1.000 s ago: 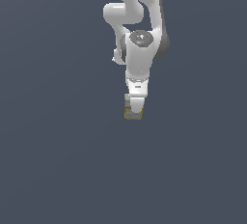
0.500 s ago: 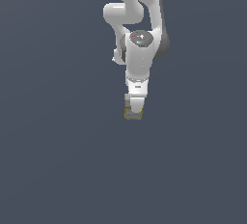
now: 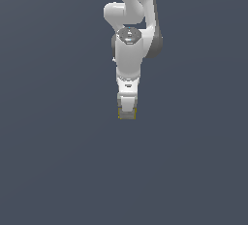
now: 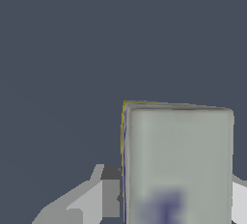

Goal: Pick up the object and move it to a goal position.

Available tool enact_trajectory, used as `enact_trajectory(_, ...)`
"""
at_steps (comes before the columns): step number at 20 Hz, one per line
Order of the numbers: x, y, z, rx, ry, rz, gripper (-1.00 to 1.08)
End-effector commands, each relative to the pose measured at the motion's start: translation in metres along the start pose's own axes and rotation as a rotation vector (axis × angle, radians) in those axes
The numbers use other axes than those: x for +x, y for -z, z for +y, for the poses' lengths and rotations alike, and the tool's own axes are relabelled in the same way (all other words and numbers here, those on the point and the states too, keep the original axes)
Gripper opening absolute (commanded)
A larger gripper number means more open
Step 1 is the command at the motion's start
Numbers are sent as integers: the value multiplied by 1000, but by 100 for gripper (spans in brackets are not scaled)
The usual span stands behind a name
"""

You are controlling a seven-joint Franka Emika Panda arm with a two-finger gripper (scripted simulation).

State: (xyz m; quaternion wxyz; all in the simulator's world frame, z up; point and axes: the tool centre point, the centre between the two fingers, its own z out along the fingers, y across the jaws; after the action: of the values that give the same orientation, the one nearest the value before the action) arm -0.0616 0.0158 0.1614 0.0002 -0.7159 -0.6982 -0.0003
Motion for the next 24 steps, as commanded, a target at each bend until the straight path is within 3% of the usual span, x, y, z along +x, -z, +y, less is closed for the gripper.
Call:
enact_trajectory(1, -19, 5, 1, -1, -1, 0, -100)
enact_trajectory(14, -156, 39, 7, -1, -1, 0, -100)
enact_trajectory(19, -189, 47, 11, 0, -1, 0, -100)
enact_trajectory(24, -203, 50, 13, 0, -1, -1, -100)
